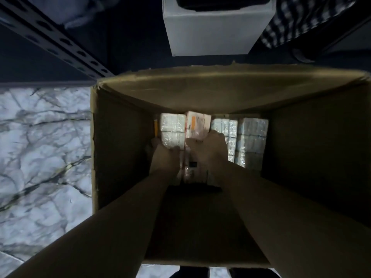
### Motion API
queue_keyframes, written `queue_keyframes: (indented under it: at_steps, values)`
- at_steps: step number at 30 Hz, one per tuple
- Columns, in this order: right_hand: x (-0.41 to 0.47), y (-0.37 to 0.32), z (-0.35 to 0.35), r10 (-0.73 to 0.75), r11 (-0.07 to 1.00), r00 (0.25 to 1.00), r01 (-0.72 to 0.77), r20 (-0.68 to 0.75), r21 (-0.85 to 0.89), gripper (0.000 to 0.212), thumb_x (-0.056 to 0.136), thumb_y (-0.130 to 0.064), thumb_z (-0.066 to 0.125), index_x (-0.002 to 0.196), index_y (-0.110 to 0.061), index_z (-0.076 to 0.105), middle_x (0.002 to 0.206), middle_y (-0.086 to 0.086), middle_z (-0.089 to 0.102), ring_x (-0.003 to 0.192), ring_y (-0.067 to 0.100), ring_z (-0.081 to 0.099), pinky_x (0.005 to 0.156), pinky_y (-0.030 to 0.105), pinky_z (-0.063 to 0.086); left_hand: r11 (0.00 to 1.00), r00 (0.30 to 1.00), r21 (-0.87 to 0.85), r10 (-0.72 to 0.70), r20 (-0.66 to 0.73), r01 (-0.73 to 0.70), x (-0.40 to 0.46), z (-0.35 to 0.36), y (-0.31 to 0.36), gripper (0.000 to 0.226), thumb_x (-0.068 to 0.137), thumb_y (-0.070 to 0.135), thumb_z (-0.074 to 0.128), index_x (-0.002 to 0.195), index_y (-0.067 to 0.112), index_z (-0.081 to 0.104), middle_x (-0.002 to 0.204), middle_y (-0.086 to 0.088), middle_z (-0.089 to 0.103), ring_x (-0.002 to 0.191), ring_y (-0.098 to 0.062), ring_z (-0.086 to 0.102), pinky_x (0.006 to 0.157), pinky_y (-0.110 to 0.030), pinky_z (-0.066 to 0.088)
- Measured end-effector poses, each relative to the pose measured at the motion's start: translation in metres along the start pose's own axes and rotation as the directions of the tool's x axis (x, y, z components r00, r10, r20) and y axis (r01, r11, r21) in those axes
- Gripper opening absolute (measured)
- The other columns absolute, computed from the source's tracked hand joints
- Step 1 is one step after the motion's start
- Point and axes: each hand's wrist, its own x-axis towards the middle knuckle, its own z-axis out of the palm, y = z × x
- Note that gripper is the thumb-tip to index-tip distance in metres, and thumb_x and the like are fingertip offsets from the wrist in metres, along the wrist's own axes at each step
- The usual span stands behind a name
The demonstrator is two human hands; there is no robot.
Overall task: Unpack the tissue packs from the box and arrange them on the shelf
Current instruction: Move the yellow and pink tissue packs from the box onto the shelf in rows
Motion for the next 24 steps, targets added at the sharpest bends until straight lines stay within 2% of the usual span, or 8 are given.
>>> queue_keyframes:
  at_steps: [3,6,7,9,12,15,18,24]
  values:
    - [-0.004,0.003,0.006,0.006,0.996,1.000,-0.007,0.006,0.088,0.063,0.077,-0.048,0.079,0.123,-0.010,0.056,0.115,0.004,0.065,0.099,0.025,0.067,0.075,0.034,0.058,0.988,0.997,-0.134,-0.068,0.048,0.074,0.003,-0.004,-0.005,0.054,0.101,0.026,0.065,0.140,0.005,0.034,0.115,-0.005,0.055,0.086,-0.017,0.056,0.063,-0.025,0.037]
    - [-0.003,0.007,0.001,0.024,0.979,0.999,-0.032,0.047,0.199,0.041,0.088,-0.032,0.080,0.110,-0.017,0.049,0.091,-0.007,0.063,0.068,0.007,0.059,0.043,0.010,0.040,0.977,0.996,-0.197,-0.079,0.046,0.087,-0.003,-0.010,-0.011,0.047,0.100,0.026,0.067,0.137,0.010,0.042,0.110,-0.003,0.055,0.097,-0.022,0.058,0.078,-0.026,0.041]
    - [-0.002,0.008,-0.005,0.013,0.975,0.999,-0.023,0.046,0.221,0.037,0.089,-0.029,0.081,0.108,-0.018,0.051,0.085,-0.011,0.061,0.064,0.001,0.055,0.040,0.007,0.036,0.972,0.996,-0.216,-0.084,0.041,0.091,-0.006,-0.012,-0.013,0.044,0.098,0.027,0.068,0.135,0.012,0.048,0.111,-0.001,0.059,0.101,-0.024,0.062,0.084,-0.030,0.044]
    - [-0.002,0.010,-0.018,-0.044,0.972,0.998,0.033,0.043,0.234,0.030,0.087,-0.027,0.084,0.107,-0.018,0.064,0.083,-0.015,0.066,0.067,0.001,0.062,0.048,0.006,0.042,0.970,0.998,-0.232,-0.062,0.029,0.067,-0.016,-0.019,-0.012,0.038,0.097,0.028,0.070,0.131,0.016,0.060,0.113,0.000,0.068,0.102,-0.024,0.067,0.092,-0.038,0.054]
    - [-0.015,0.011,-0.045,-0.120,0.949,0.991,0.096,0.062,0.300,0.020,0.087,-0.023,0.084,0.107,-0.022,0.079,0.089,-0.013,0.077,0.080,-0.003,0.073,0.066,0.018,0.059,0.967,1.000,-0.252,0.028,0.010,-0.024,-0.037,-0.038,-0.004,0.026,0.096,0.027,0.073,0.121,0.021,0.070,0.104,0.006,0.074,0.093,-0.012,0.070,0.081,-0.033,0.057]
    - [-0.043,0.010,-0.080,-0.167,0.915,0.984,0.131,0.063,0.382,0.025,0.089,-0.017,0.082,0.112,-0.027,0.079,0.087,-0.020,0.076,0.084,-0.004,0.074,0.074,0.020,0.061,0.967,0.990,-0.210,0.140,-0.027,-0.142,-0.072,-0.066,0.006,0.026,0.093,0.034,0.076,0.118,0.027,0.073,0.099,0.013,0.076,0.091,-0.003,0.070,0.081,-0.029,0.058]
    - [-0.083,0.005,-0.120,-0.194,0.891,0.981,0.168,0.018,0.421,0.029,0.089,-0.011,0.081,0.115,-0.024,0.078,0.087,-0.021,0.077,0.084,-0.005,0.074,0.071,0.013,0.058,0.951,0.978,-0.230,0.206,-0.022,-0.206,-0.119,-0.096,0.019,0.026,0.090,0.039,0.078,0.115,0.032,0.076,0.093,0.018,0.078,0.086,0.004,0.072,0.082,-0.028,0.060]
    - [-0.176,-0.030,-0.210,-0.275,0.847,0.958,0.281,-0.079,0.451,0.033,0.090,-0.010,0.080,0.113,-0.033,0.077,0.100,-0.020,0.079,0.093,-0.001,0.075,0.080,0.020,0.061,0.900,0.945,-0.330,0.321,0.056,-0.286,-0.219,-0.167,0.059,0.025,0.092,0.034,0.078,0.116,0.040,0.074,0.096,0.018,0.079,0.086,-0.005,0.075,0.077,-0.032,0.061]
